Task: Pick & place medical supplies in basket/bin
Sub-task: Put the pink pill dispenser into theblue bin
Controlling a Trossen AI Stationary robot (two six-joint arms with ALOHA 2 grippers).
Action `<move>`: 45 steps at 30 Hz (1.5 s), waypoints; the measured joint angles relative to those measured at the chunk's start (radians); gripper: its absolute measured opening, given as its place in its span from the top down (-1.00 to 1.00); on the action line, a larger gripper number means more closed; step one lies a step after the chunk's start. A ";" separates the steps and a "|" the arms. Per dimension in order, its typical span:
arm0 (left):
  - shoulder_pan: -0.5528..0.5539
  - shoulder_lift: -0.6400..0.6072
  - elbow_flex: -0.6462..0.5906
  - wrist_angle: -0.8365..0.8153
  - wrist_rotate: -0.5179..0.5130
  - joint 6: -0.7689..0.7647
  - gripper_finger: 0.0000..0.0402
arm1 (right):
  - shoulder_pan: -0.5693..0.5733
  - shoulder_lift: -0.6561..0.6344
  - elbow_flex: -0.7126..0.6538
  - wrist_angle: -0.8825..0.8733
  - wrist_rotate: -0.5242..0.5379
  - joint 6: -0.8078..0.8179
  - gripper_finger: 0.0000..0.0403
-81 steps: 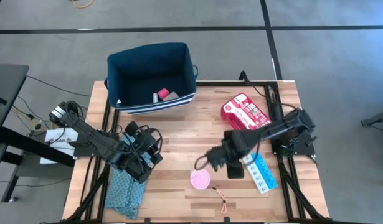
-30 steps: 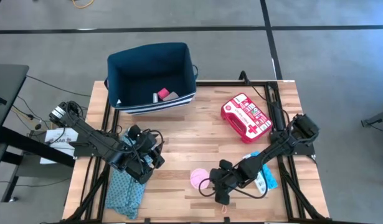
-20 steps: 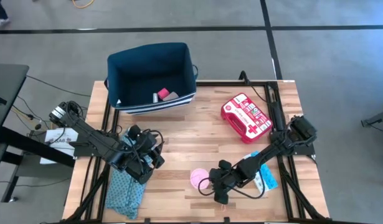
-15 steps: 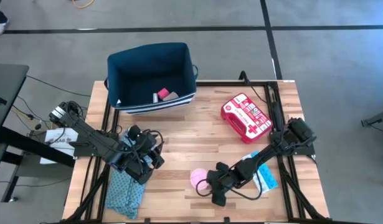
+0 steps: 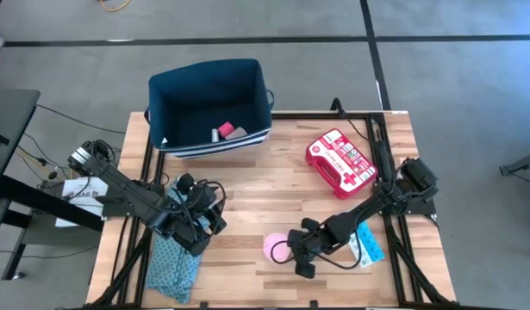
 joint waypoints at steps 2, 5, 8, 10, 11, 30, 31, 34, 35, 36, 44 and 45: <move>0.000 0.000 0.000 0.000 0.001 0.005 0.14 | -0.001 -0.019 0.000 0.001 0.002 -0.014 0.94; 0.000 0.000 0.000 0.000 -0.002 0.009 0.14 | -0.011 -0.064 0.007 0.009 0.012 -0.034 0.94; 0.000 0.000 0.000 0.000 -0.003 0.020 0.14 | -0.023 -0.125 0.029 0.006 0.021 -0.100 0.98; 0.000 0.000 0.000 0.000 -0.002 0.027 0.14 | -0.033 -0.176 0.047 0.012 0.035 -0.148 0.97; 0.000 0.000 0.000 0.000 -0.003 0.027 0.14 | -0.037 -0.206 0.052 0.008 0.050 -0.174 0.98; 0.000 0.000 0.000 0.000 -0.048 0.044 0.14 | -0.367 -0.580 0.058 0.671 0.387 -0.990 1.00; 0.000 0.000 0.000 0.000 -0.049 0.046 0.14 | -0.409 -0.573 0.059 0.729 0.385 -0.997 1.00; 0.000 0.000 0.000 0.000 -0.051 0.059 0.14 | -0.545 -0.530 0.060 0.832 0.275 -0.959 1.00; 0.000 0.000 0.000 0.001 -0.051 0.065 0.14 | -0.594 -0.508 0.060 0.859 0.193 -0.926 1.00; 0.000 0.000 0.000 0.001 -0.051 0.074 0.14 | -0.641 -0.480 0.060 0.885 0.099 -0.885 1.00; 0.000 0.000 0.000 0.000 -0.098 0.141 0.14 | -0.910 -0.144 0.291 0.893 -0.203 -0.580 1.00; 0.000 0.000 0.000 0.000 -0.098 0.150 0.14 | -0.926 -0.098 0.337 0.886 -0.231 -0.550 1.00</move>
